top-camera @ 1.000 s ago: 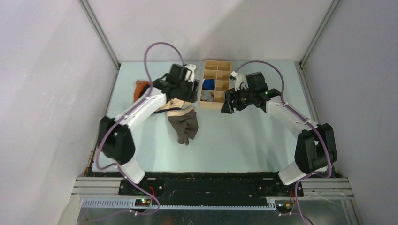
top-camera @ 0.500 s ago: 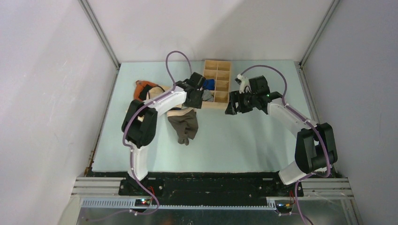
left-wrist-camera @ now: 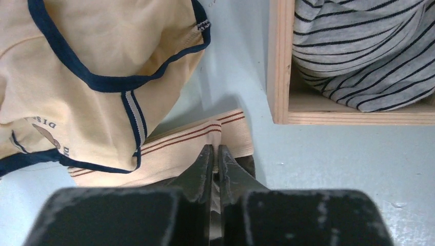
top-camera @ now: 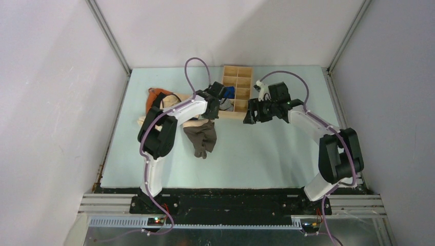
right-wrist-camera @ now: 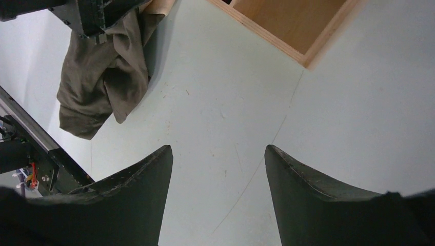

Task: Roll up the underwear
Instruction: Flatten out the underwear at the center of the board.

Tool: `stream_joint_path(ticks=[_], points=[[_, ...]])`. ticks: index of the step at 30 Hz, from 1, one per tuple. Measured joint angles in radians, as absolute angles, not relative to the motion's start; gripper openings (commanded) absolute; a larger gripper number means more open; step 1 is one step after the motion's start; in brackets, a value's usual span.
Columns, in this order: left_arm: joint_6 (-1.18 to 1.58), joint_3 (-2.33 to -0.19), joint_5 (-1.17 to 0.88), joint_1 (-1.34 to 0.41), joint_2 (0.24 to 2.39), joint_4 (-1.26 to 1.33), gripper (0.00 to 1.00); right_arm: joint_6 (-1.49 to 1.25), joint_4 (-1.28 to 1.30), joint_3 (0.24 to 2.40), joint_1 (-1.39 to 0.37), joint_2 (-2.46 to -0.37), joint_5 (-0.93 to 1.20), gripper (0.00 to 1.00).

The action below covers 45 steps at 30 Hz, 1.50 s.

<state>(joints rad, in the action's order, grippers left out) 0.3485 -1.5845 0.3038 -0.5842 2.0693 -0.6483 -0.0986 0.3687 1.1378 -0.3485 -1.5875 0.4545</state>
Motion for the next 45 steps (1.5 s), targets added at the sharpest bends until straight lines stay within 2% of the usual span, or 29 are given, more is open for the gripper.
stream_joint_path(ticks=[8, 19, 32, 38, 41, 42, 45], points=[[0.329, -1.574, 0.310, -0.583, 2.037, -0.657, 0.00, -0.144, 0.331, 1.243, -0.447, -1.769, 0.462, 0.70], [0.345, -1.314, 0.235, -0.530, 1.609, -0.667, 0.00, -0.383, 0.292, 1.504, -0.627, -2.024, 0.362, 0.63], [0.348, -1.141, 0.202, -0.434, 1.551, -0.676, 0.00, -0.561, 0.302, 1.562, -0.669, -2.162, 0.276, 0.55], [0.342, -1.138, 0.202, -0.431, 1.524, -0.674, 0.00, -0.587, 0.250, 1.636, -0.675, -2.234, 0.291, 0.34], [0.336, -1.137, 0.204, -0.424, 1.524, -0.674, 0.00, -0.587, 0.234, 1.659, -0.677, -2.261, 0.297, 0.07], [0.332, -1.136, 0.205, -0.421, 1.524, -0.674, 0.00, -0.585, 0.230, 1.665, -0.678, -2.267, 0.296, 0.03], [0.329, -1.133, 0.208, -0.410, 1.523, -0.673, 0.00, -0.567, 0.234, 1.665, -0.679, -2.270, 0.293, 0.00]])
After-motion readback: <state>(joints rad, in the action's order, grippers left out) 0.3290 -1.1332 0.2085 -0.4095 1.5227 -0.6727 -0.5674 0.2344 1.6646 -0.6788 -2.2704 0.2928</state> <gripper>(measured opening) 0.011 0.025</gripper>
